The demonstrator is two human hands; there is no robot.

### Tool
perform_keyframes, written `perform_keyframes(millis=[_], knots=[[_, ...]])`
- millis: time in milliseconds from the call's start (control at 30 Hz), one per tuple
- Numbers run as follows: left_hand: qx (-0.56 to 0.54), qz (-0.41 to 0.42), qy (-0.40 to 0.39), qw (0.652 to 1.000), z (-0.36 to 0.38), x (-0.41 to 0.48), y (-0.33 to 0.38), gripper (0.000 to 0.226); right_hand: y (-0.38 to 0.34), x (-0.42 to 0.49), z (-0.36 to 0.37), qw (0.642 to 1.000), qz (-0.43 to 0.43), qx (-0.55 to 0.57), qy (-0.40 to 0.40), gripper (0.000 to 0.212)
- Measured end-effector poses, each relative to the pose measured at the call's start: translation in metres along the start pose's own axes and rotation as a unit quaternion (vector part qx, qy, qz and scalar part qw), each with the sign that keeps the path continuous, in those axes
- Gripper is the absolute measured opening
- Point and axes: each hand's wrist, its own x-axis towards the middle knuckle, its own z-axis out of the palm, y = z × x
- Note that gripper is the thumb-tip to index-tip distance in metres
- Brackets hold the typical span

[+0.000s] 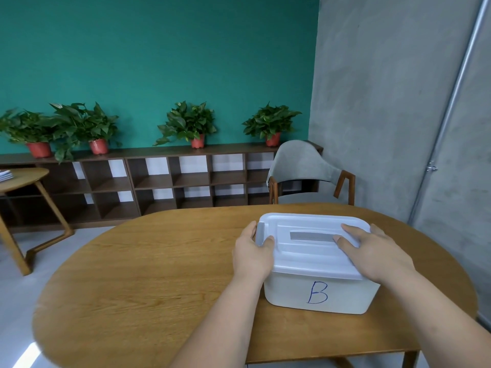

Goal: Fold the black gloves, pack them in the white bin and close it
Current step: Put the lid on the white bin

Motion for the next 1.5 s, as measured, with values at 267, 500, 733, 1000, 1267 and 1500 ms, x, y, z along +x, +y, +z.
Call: perform_keyframes(millis=[267, 500, 733, 1000, 1267, 1500], knots=[[-0.015, -0.031, -0.078, 0.996, -0.005, 0.003, 0.004, 0.049, 0.007, 0.001, 0.009, 0.995, -0.012, 0.076, 0.064, 0.047], [0.006, -0.032, -0.099, 0.995, -0.004, 0.008, 0.003, 0.049, 0.012, -0.008, 0.028, 0.853, 0.172, 0.461, 0.177, 0.066], [-0.014, -0.033, -0.095, 0.995, -0.001, 0.007, 0.002, 0.048, 0.013, -0.008, 0.033, 0.774, 0.223, 0.559, 0.199, 0.071], [-0.034, -0.034, -0.094, 0.994, 0.000, 0.005, 0.003, 0.049, 0.013, -0.010, 0.028, 0.808, 0.199, 0.502, 0.236, 0.058], [-0.025, -0.033, -0.091, 0.995, 0.003, 0.008, -0.001, 0.050, 0.016, -0.010, 0.026, 0.854, 0.156, 0.428, 0.252, 0.038], [0.017, -0.013, -0.081, 0.996, 0.021, 0.021, 0.001, 0.051, 0.023, 0.003, 0.022, 0.882, 0.131, 0.381, 0.244, 0.028]])
